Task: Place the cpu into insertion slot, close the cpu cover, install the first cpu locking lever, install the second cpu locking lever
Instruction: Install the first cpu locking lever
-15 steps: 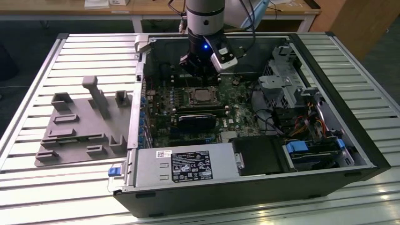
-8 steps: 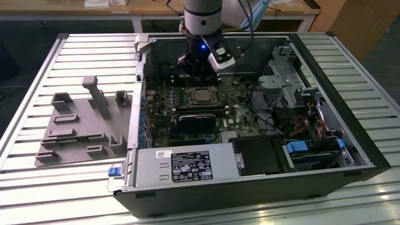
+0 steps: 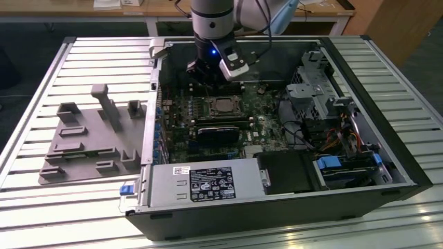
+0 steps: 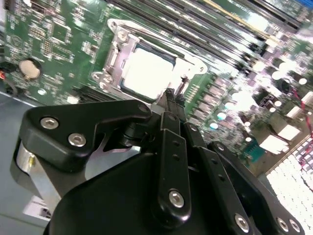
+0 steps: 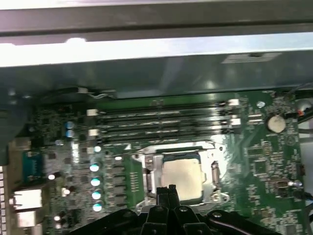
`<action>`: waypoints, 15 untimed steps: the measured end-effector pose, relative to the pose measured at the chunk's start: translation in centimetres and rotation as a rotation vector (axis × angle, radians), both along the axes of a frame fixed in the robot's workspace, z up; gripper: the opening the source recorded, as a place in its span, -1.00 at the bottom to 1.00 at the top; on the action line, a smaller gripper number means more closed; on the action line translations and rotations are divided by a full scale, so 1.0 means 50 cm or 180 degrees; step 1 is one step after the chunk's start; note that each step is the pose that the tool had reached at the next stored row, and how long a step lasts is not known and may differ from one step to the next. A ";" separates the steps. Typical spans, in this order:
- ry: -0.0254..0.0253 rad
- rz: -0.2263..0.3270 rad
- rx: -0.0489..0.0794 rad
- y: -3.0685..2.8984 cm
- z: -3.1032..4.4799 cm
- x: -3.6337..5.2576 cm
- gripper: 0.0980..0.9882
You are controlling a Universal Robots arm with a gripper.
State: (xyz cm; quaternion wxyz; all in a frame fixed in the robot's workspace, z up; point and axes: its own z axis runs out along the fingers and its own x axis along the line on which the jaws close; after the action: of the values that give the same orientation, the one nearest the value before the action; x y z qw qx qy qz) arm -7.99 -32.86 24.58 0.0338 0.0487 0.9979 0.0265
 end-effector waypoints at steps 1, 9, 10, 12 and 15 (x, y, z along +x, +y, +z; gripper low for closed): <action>0.0000 0.0000 0.0000 0.000 0.000 -0.006 -0.99; -0.0002 0.0000 0.0002 0.000 0.000 -0.048 -0.99; -0.0002 0.0000 0.0003 0.000 0.000 -0.052 -0.99; -0.0003 0.0000 0.0017 0.000 0.000 -0.058 -0.99; -0.0003 0.0000 0.0122 0.000 0.000 -0.063 -0.99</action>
State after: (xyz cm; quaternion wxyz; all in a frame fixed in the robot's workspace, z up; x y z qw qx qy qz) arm -11.16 -32.87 24.56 0.0332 0.0493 0.9972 0.0456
